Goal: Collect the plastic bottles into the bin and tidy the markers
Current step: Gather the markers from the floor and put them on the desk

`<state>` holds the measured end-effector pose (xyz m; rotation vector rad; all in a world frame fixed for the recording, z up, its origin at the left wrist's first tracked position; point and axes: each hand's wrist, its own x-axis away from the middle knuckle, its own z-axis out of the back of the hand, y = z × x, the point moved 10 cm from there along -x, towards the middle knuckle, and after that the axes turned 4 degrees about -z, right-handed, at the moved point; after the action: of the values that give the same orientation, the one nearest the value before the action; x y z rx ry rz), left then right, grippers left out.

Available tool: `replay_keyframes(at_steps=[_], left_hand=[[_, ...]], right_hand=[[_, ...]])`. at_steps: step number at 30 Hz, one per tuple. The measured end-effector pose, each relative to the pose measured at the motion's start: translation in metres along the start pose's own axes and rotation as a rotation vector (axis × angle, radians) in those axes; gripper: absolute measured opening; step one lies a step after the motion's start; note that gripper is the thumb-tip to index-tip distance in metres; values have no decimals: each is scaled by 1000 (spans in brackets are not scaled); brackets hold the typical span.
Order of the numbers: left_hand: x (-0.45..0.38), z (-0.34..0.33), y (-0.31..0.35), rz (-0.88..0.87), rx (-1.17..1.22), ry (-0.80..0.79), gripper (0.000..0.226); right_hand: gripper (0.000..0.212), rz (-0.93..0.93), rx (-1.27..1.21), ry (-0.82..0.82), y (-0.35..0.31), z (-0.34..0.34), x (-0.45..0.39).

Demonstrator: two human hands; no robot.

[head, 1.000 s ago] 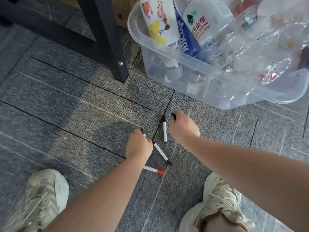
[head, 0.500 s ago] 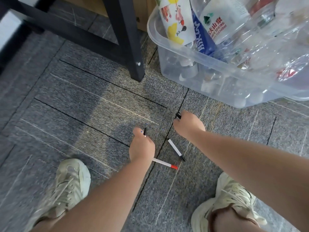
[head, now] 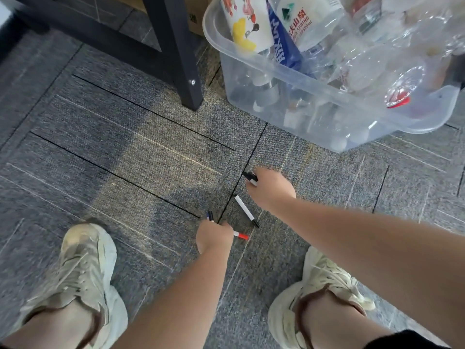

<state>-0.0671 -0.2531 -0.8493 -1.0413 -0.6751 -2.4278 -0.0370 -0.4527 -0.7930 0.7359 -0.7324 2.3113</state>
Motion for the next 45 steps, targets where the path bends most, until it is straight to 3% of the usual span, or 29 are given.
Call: replay_keyframes(at_steps=[6,13,18,24,31,45], left_hand=[[-3,-2,-6,23,-2,3,32],[-8,28,25,-218,-7,152,29],[-11,38,37,-288,-28,154,27],[-4,60,55,-395,-151,148,24],[34,111,117,-497,-168,50,35],[238,265,293,-875,-115,244,27]], right_hand=[[32,-3,72,-91,9,-22,3],[38,-26,166,-186,10,-48,7],[9,-78,145,-220,18,-63,4],[4,-91,85,-123,11,-43,2],[11,39,-10,0,-35,38,22],[16,317,-226,400,-133,309,162]])
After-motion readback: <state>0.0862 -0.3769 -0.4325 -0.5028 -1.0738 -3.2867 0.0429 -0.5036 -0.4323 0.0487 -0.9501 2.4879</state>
